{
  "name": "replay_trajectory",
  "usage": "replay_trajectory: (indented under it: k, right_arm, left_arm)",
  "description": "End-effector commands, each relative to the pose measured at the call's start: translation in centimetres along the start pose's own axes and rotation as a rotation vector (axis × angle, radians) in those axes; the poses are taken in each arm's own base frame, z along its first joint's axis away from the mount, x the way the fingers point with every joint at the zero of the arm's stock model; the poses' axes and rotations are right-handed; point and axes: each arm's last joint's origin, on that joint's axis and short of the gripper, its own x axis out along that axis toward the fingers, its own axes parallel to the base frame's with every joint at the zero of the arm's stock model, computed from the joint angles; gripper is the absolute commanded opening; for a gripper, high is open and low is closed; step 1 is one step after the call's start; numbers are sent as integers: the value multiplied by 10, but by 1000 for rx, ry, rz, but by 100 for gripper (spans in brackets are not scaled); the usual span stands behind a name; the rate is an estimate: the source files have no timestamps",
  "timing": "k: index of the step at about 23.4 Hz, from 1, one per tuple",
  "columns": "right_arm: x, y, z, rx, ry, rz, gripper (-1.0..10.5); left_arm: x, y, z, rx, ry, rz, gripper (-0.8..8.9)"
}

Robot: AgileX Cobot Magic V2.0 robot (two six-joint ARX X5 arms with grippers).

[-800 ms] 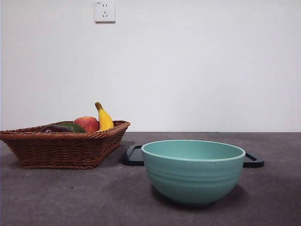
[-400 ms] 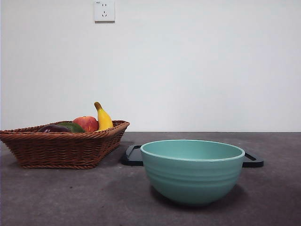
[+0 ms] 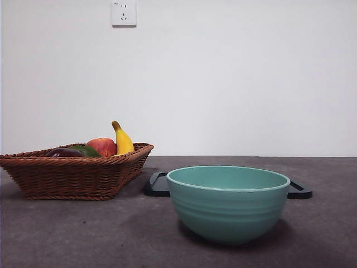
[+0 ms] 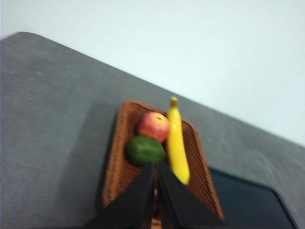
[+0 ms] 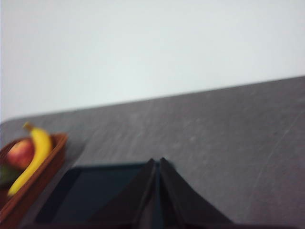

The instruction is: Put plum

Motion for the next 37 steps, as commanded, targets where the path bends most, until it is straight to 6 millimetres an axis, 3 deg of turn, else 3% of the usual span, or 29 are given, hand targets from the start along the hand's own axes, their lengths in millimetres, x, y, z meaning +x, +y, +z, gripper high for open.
replay_trajectory:
  k: [1, 6, 11, 20, 28, 31, 35, 37]
  right_arm:
    - [3, 7, 20, -36, 76, 50, 5]
    - [17, 17, 48, -56, 293, 155, 5]
    - [31, 23, 62, -75, 503, 268, 5]
    - [42, 42, 58, -132, 723, 498, 5]
    - [40, 46, 55, -153, 745, 530, 6]
    - [40, 46, 55, -152, 745, 530, 29]
    - [40, 46, 55, -149, 746, 528, 291]
    - [40, 46, 55, -149, 746, 528, 372]
  left_arm:
    - [4, -7, 16, 80, 73, -29, 10]
    - [16, -18, 37, 132, 255, -134, 10]
    - [26, -30, 51, 152, 425, -254, 9]
    - [28, -49, 53, 209, 693, -486, 9]
    - [27, -51, 51, 232, 704, -504, 12]
    - [28, -51, 52, 237, 694, -506, 118]
    - [28, -51, 52, 237, 694, -506, 346]
    - [28, -51, 52, 238, 693, -506, 405]
